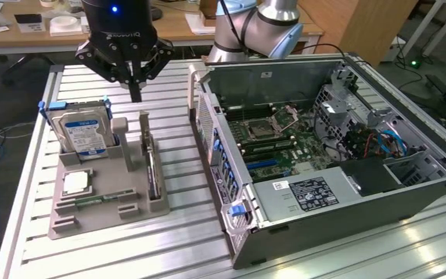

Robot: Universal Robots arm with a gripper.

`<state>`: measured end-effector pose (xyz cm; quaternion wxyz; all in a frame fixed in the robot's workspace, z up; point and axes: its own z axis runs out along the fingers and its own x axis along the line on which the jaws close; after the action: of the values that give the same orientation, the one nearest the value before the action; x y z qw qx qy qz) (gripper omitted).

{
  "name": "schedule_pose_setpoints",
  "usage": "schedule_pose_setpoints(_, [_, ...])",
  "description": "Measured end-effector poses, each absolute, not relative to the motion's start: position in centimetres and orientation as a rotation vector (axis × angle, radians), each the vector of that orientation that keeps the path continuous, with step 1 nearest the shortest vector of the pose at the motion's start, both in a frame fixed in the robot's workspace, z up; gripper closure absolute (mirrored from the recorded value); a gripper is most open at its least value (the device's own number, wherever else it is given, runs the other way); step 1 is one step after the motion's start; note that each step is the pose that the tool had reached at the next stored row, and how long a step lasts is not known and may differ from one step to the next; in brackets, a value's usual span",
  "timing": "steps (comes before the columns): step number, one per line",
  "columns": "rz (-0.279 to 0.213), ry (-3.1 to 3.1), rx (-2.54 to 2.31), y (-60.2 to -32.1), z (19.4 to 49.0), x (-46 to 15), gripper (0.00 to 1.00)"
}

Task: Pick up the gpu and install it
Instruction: 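Pick up the gpu and move the gpu toward the slot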

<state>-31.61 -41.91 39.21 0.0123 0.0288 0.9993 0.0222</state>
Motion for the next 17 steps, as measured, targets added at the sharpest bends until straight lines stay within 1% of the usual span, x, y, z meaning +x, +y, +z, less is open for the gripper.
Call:
schedule_pose_setpoints(6, [0.069, 3.115, 0.09, -41.91, 39.21, -31.61, 0.89])
schedule_pose_setpoints(8, [0.069, 3.115, 0.09, -41.91, 39.21, -31.61, 0.76])
schedule_pose_setpoints(9, [0.069, 3.115, 0.09, -41.91, 39.21, -31.62, 0.76])
schedule_pose_setpoints(11, [0.069, 3.115, 0.09, -41.91, 39.21, -31.62, 0.65])
schedule_pose_setpoints(12, [0.069, 3.115, 0.09, -41.91, 39.21, -31.62, 0.65])
schedule_pose_setpoints(14, [0.069, 3.115, 0.09, -41.91, 39.21, -31.62, 0.53])
schedule_pose_setpoints(15, [0.069, 3.115, 0.09, -41.91, 39.21, -31.62, 0.53])
schedule_pose_setpoints(17, [0.069, 3.115, 0.09, -41.92, 39.21, -31.63, 0.42])
